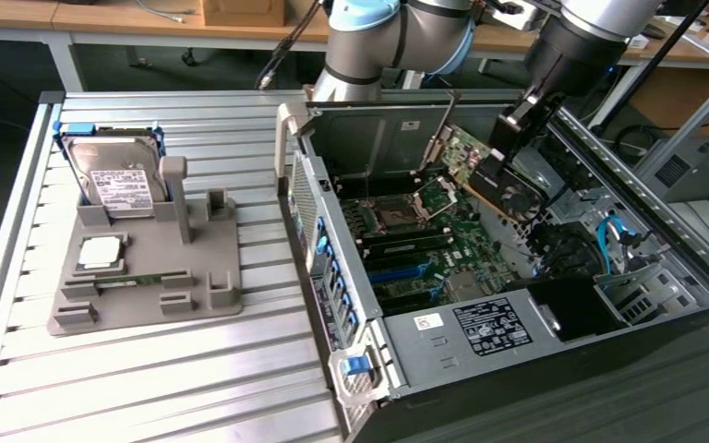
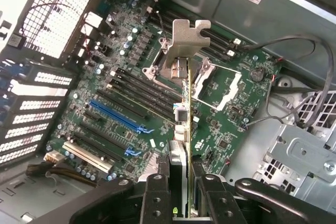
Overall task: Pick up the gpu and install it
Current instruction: 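Insert the gpu into the slot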
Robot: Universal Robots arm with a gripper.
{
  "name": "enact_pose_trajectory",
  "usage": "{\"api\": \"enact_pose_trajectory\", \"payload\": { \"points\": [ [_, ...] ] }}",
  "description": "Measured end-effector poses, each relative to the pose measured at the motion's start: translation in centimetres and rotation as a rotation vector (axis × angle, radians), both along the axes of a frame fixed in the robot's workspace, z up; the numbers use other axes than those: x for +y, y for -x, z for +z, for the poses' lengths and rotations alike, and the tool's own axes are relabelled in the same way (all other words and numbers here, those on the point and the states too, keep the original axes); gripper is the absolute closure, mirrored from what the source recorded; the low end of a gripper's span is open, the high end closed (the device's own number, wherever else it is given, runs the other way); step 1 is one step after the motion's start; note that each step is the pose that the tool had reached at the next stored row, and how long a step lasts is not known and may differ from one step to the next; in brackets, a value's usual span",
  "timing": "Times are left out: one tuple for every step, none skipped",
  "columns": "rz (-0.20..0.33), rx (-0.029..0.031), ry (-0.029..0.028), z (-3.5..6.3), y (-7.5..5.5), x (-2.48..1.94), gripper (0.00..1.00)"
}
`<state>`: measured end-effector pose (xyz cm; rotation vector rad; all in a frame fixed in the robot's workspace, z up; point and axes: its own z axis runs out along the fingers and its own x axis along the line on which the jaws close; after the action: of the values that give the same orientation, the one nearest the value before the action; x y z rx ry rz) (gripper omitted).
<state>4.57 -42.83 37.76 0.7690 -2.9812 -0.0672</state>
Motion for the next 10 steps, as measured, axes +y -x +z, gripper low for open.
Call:
{"api": "enact_pose_trajectory", "payload": {
  "points": [
    [0.004,0.0,0.0,0.0,0.0,0.0,0.73],
    [0.009,0.0,0.0,0.0,0.0,0.0,0.73],
    [0.013,0.0,0.0,0.0,0.0,0.0,0.73],
    [0.018,0.0,0.0,0.0,0.0,0.0,0.73],
    [0.023,0.0,0.0,0.0,0.0,0.0,0.73],
    [0.028,0.0,0.0,0.0,0.0,0.0,0.73],
    [0.032,0.0,0.0,0.0,0.0,0.0,0.73],
    [0.04,0.0,0.0,0.0,0.0,0.0,0.73],
    [0.046,0.0,0.0,0.0,0.0,0.0,0.73],
    [0.05,0.0,0.0,0.0,0.0,0.0,0.73]
  ]
}}
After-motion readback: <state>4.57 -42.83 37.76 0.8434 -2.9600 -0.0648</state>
